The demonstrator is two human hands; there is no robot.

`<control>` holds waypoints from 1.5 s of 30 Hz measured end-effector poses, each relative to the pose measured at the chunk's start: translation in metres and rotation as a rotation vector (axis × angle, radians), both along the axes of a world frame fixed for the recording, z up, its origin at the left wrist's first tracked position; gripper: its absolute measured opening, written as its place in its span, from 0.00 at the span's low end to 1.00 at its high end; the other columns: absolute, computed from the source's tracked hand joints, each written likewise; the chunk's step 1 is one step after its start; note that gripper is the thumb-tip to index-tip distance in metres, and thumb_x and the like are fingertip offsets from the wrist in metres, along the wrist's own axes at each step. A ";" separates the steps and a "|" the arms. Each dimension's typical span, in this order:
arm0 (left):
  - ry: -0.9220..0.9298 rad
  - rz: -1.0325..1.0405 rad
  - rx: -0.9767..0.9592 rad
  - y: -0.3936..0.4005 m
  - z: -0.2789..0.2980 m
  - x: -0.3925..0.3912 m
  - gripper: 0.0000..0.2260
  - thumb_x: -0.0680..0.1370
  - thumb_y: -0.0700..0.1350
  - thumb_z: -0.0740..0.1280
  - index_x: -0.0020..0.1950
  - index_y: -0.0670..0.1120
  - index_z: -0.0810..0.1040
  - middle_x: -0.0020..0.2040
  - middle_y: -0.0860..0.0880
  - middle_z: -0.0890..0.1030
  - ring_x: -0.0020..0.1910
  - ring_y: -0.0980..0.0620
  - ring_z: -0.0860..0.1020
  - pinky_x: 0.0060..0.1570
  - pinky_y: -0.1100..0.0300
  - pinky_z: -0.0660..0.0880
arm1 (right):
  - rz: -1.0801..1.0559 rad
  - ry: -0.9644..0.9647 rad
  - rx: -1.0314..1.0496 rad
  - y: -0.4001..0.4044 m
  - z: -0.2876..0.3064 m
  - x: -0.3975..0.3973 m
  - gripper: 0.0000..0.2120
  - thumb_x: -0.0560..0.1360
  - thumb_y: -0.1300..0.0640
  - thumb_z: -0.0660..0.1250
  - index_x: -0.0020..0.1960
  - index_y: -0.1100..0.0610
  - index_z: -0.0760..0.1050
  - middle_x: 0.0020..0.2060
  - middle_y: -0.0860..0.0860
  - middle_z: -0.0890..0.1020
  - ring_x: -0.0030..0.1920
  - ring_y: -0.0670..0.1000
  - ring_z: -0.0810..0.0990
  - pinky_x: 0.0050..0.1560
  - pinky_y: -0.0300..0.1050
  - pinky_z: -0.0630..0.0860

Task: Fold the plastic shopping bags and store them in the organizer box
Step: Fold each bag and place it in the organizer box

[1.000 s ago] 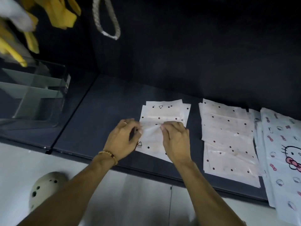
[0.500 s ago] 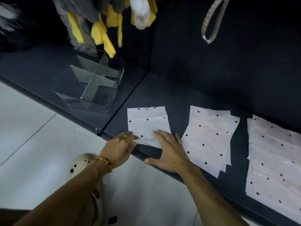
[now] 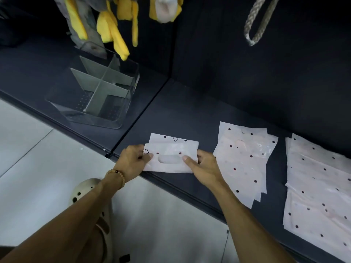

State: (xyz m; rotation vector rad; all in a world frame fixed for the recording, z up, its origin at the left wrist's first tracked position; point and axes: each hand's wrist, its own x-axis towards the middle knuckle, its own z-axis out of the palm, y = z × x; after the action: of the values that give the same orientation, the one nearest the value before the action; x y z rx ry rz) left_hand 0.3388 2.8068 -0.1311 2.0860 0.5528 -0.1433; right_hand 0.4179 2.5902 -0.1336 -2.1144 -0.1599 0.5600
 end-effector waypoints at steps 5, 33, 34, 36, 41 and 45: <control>0.042 0.053 0.184 -0.006 -0.007 0.005 0.07 0.78 0.45 0.65 0.51 0.44 0.80 0.42 0.46 0.81 0.42 0.44 0.77 0.44 0.56 0.74 | -0.211 -0.063 -0.163 0.004 -0.010 -0.003 0.09 0.76 0.54 0.68 0.37 0.55 0.76 0.31 0.46 0.81 0.36 0.50 0.80 0.37 0.40 0.74; -0.051 -0.166 0.056 0.008 0.003 0.057 0.13 0.71 0.37 0.72 0.49 0.51 0.73 0.49 0.49 0.77 0.50 0.52 0.76 0.47 0.66 0.71 | -0.178 -0.091 -0.322 0.016 -0.010 0.011 0.09 0.79 0.53 0.64 0.41 0.55 0.73 0.32 0.47 0.77 0.36 0.51 0.76 0.38 0.41 0.70; -0.052 -0.135 0.031 0.009 0.001 0.057 0.15 0.71 0.37 0.73 0.53 0.50 0.75 0.52 0.48 0.77 0.51 0.51 0.76 0.50 0.63 0.73 | -0.176 -0.096 -0.343 0.017 -0.011 0.012 0.09 0.79 0.53 0.64 0.41 0.55 0.73 0.32 0.47 0.77 0.36 0.51 0.76 0.38 0.41 0.69; -0.033 -0.112 0.082 0.009 -0.003 0.057 0.15 0.71 0.38 0.73 0.56 0.47 0.77 0.55 0.47 0.77 0.50 0.51 0.75 0.53 0.61 0.72 | -0.167 -0.110 -0.381 0.019 -0.010 0.014 0.09 0.78 0.53 0.64 0.41 0.55 0.73 0.34 0.48 0.77 0.36 0.51 0.75 0.39 0.41 0.69; -0.020 -0.112 0.321 0.004 -0.009 0.055 0.10 0.73 0.40 0.72 0.53 0.47 0.79 0.53 0.46 0.74 0.49 0.48 0.75 0.52 0.61 0.71 | -0.145 -0.118 -0.449 0.022 -0.010 0.017 0.07 0.78 0.51 0.65 0.45 0.55 0.74 0.41 0.53 0.81 0.41 0.54 0.77 0.41 0.44 0.72; -0.093 -0.100 0.622 -0.009 -0.001 0.043 0.16 0.72 0.40 0.72 0.60 0.43 0.77 0.58 0.41 0.73 0.54 0.40 0.74 0.54 0.47 0.74 | -0.162 -0.094 -0.444 0.023 -0.010 0.018 0.08 0.78 0.51 0.66 0.46 0.55 0.76 0.42 0.53 0.83 0.46 0.57 0.81 0.45 0.47 0.78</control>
State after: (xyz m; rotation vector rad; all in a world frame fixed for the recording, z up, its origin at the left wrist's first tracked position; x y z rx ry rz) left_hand 0.3816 2.7978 -0.1325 2.7093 0.4731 0.0824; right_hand 0.4360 2.6137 -0.1438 -2.5570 0.0936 0.4268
